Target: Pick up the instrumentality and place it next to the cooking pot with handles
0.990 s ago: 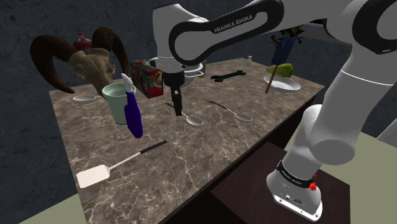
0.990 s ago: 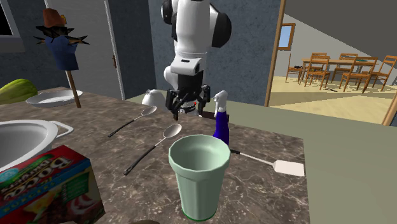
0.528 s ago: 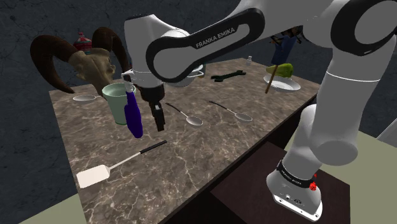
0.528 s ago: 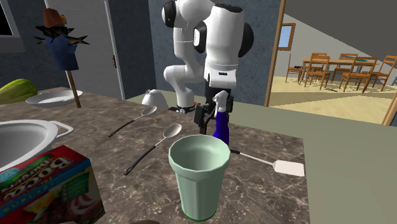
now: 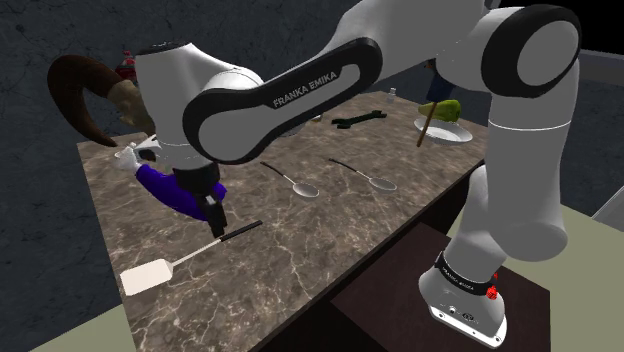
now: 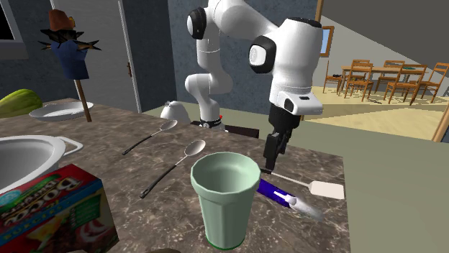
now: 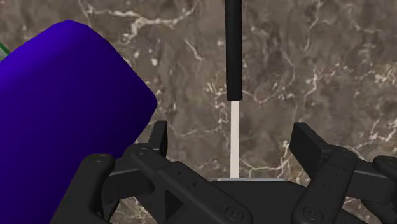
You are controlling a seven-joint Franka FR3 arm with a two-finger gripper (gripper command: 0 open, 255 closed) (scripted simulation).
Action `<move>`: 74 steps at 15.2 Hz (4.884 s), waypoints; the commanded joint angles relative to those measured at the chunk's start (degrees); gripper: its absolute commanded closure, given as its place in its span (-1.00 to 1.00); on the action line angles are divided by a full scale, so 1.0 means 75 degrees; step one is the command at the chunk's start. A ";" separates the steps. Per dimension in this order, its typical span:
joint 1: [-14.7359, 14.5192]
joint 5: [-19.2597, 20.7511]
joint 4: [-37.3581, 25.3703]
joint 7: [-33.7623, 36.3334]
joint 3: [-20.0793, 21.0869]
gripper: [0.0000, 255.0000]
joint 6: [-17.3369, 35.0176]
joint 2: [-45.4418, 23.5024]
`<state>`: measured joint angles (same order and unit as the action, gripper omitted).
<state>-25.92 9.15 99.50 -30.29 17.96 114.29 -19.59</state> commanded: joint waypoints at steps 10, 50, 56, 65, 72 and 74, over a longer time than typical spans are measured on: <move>-0.0249 0.0276 0.0077 -0.0027 0.0082 -1.00 0.0697 -0.0604; -0.0214 -0.0067 -0.1299 -0.0311 0.0227 1.00 -0.1355 0.0123; -0.0239 -0.0100 -0.1846 -0.0357 0.0246 1.00 -0.1947 0.0174; -0.0316 -0.0094 -0.2859 -0.0404 0.0266 1.00 -0.2898 0.0114; 0.0431 -0.0262 -0.2397 -0.1430 -0.0056 1.00 -0.2771 0.0541; 0.0663 -0.0297 -0.2294 -0.1770 -0.0174 1.00 -0.2721 0.0621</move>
<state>-21.99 7.15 81.37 -42.04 17.14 93.46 -15.56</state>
